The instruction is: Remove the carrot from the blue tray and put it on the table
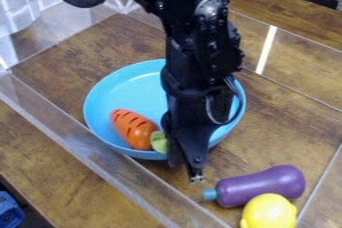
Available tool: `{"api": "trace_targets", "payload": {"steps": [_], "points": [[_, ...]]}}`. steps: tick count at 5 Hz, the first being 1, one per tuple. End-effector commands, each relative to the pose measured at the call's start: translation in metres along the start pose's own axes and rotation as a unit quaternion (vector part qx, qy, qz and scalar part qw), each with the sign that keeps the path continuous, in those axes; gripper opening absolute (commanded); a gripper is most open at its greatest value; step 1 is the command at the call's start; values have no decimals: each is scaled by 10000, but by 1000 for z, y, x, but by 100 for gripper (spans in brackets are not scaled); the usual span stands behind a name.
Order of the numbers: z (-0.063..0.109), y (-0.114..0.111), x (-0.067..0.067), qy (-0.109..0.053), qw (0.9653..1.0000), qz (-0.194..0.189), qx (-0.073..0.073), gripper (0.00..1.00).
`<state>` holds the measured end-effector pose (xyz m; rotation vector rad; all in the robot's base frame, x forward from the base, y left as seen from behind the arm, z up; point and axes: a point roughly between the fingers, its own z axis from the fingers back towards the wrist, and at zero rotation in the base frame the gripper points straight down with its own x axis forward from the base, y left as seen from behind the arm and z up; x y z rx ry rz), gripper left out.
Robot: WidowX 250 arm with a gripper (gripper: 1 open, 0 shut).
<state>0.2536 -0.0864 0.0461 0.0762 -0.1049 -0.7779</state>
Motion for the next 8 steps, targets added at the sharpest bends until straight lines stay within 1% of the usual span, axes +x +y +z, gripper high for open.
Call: {"api": "trace_targets", "payload": {"steps": [1, 2, 3, 4, 7, 8], "points": [[21, 6, 4, -225, 9997, -29, 128, 0], [31, 12, 4, -225, 9996, -49, 172, 0], [34, 15, 7, -284, 9995, -14, 152, 0], [36, 16, 8, -344, 9993, 32, 112, 0], [44, 11, 12, -602, 9981, 130, -91, 0], [48, 10, 12, -676, 9975, 133, -126, 0]]}}
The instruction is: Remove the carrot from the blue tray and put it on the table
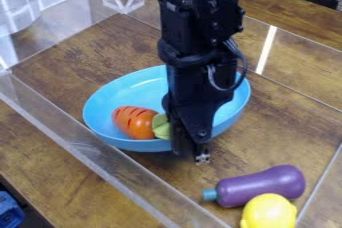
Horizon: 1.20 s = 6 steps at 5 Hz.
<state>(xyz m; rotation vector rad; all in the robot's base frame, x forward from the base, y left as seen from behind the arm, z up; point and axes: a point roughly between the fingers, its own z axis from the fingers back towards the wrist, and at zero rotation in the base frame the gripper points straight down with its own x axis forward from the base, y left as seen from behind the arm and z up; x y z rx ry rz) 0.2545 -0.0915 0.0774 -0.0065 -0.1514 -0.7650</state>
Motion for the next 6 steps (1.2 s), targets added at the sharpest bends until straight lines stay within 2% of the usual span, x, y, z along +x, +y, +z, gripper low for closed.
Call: {"api": "trace_targets", "payload": {"steps": [1, 6], "points": [[20, 8, 8, -402, 9991, 36, 121, 0], [31, 6, 8, -869, 9962, -8, -70, 0]]}}
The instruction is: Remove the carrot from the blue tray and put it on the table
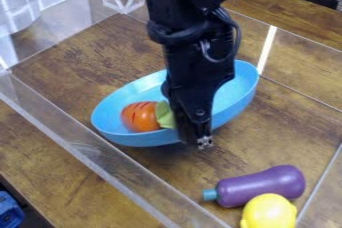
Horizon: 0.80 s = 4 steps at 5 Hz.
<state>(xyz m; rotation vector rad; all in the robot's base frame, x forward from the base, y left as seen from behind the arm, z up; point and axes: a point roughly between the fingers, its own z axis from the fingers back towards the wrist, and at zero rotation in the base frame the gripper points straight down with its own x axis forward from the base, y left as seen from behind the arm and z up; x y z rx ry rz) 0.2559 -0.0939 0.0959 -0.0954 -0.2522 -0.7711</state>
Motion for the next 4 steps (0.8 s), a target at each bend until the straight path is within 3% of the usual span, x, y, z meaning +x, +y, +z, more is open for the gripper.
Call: {"api": "trace_targets", "payload": {"steps": [1, 2, 3, 4], "points": [[14, 5, 5, -354, 9993, 6, 111, 0], [15, 6, 5, -469, 9989, 41, 72, 100], [16, 21, 4, -334, 9994, -57, 94, 0], [18, 40, 0, -173, 9998, -36, 97, 0]]}}
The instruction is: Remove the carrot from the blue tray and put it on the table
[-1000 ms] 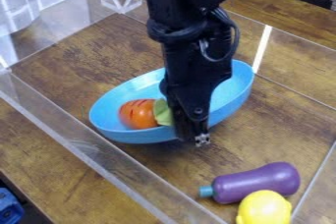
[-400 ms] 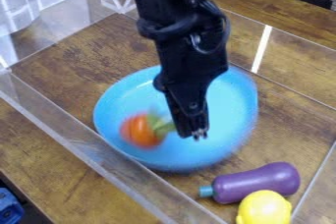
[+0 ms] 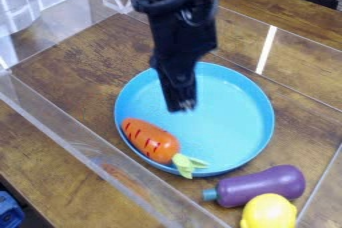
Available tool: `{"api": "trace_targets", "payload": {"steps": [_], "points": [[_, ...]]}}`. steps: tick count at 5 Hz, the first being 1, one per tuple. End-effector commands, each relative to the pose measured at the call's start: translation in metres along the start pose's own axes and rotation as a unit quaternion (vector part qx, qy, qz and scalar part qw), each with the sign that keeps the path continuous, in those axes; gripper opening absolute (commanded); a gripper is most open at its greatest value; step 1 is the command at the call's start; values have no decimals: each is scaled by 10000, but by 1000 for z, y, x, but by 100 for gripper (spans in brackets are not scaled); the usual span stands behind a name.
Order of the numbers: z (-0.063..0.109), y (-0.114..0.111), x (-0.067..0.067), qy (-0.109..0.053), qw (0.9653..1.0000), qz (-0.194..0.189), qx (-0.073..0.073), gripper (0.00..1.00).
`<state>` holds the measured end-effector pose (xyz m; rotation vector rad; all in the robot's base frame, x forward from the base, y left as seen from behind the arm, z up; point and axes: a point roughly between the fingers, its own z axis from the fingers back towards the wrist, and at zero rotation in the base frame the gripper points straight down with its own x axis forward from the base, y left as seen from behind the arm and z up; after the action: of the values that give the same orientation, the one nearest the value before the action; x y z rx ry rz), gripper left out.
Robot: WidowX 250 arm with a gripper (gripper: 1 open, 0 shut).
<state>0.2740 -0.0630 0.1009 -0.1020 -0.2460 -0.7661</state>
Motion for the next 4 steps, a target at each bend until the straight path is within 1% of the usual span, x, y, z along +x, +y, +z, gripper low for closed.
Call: {"api": "trace_targets", "payload": {"steps": [1, 2, 3, 4], "points": [[11, 20, 4, -86, 9999, -81, 121, 0], [10, 22, 2, 2, 9997, -227, 107, 0], [3, 20, 1, -19, 9995, -294, 62, 100], [-5, 17, 0, -23, 9992, -394, 16, 100]]}}
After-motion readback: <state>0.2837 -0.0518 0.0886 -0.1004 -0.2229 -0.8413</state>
